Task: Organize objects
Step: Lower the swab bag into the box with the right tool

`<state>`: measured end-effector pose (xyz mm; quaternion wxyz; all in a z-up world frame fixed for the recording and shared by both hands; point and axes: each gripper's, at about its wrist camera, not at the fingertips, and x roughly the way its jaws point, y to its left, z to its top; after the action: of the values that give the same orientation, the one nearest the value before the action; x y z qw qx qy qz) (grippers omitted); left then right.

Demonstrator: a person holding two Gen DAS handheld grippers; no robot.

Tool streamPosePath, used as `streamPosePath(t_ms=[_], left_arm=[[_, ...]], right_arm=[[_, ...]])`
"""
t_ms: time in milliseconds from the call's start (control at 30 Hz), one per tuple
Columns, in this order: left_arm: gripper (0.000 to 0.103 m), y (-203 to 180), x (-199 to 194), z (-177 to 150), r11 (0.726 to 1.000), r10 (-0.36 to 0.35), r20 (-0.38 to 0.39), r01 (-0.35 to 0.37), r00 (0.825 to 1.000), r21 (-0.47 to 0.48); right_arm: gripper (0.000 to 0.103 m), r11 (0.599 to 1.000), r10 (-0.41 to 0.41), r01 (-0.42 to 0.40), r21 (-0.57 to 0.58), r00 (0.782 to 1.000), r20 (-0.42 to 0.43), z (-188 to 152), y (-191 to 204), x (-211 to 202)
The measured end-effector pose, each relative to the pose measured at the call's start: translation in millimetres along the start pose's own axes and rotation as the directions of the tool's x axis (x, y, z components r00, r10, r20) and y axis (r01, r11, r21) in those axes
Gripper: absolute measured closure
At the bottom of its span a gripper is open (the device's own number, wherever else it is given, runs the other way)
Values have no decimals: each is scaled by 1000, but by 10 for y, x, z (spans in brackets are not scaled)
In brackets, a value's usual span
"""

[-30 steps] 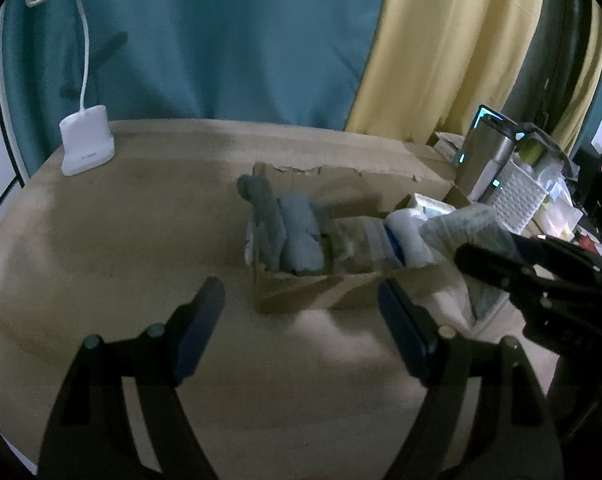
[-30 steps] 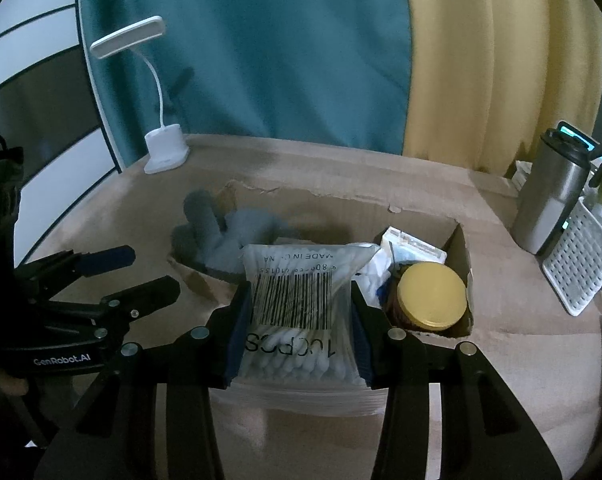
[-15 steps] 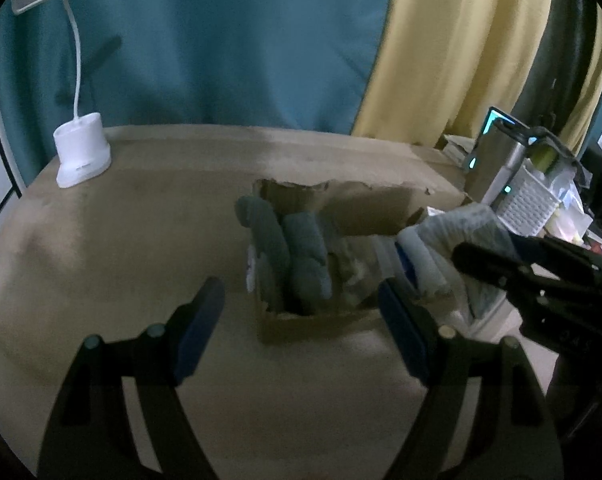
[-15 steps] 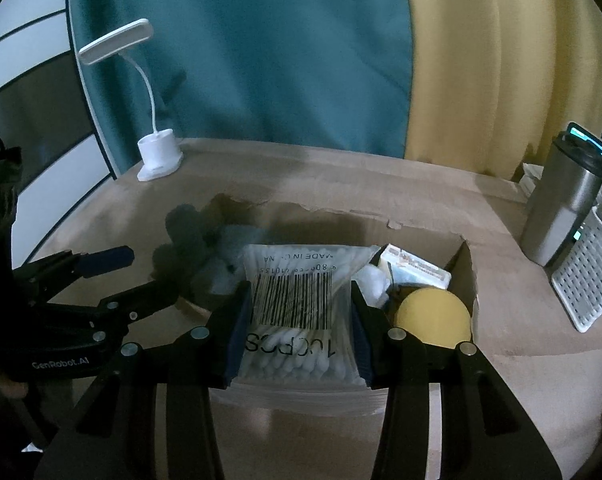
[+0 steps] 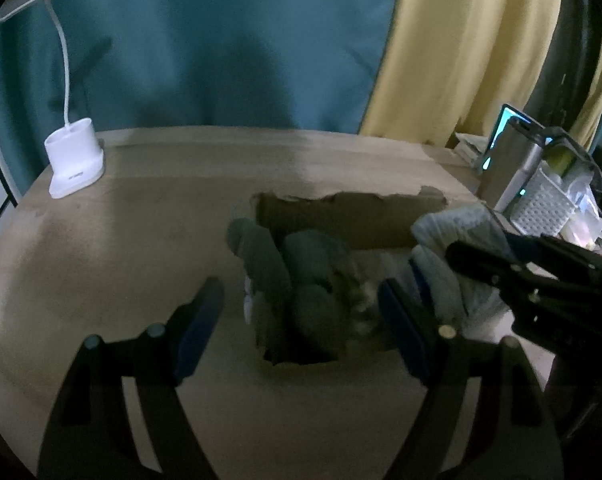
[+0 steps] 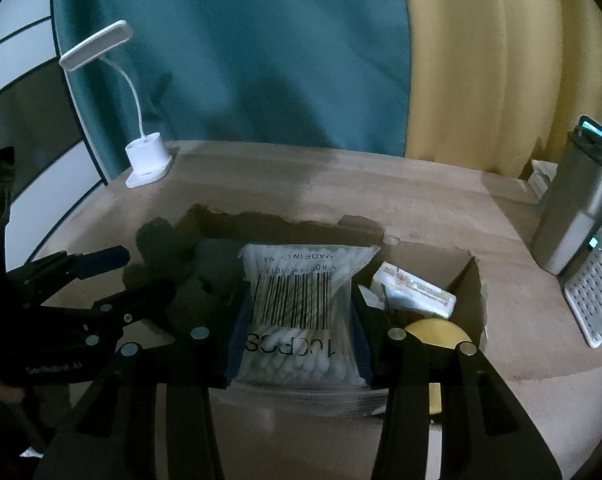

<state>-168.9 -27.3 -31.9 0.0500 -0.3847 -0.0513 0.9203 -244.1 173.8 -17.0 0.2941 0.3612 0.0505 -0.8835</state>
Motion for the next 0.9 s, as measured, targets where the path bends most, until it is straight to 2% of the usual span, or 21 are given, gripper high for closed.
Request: streamPosePath(t_ms=[567, 900], left_arm=[[22, -77, 371, 17, 998, 61, -76, -60, 995, 17], [22, -117, 482, -13, 996, 92, -103, -92, 990, 9]], right_arm=[[56, 999, 45, -44, 22, 998, -44, -11, -168, 404], [55, 1000, 20, -20, -13, 999, -27, -35, -113, 464]])
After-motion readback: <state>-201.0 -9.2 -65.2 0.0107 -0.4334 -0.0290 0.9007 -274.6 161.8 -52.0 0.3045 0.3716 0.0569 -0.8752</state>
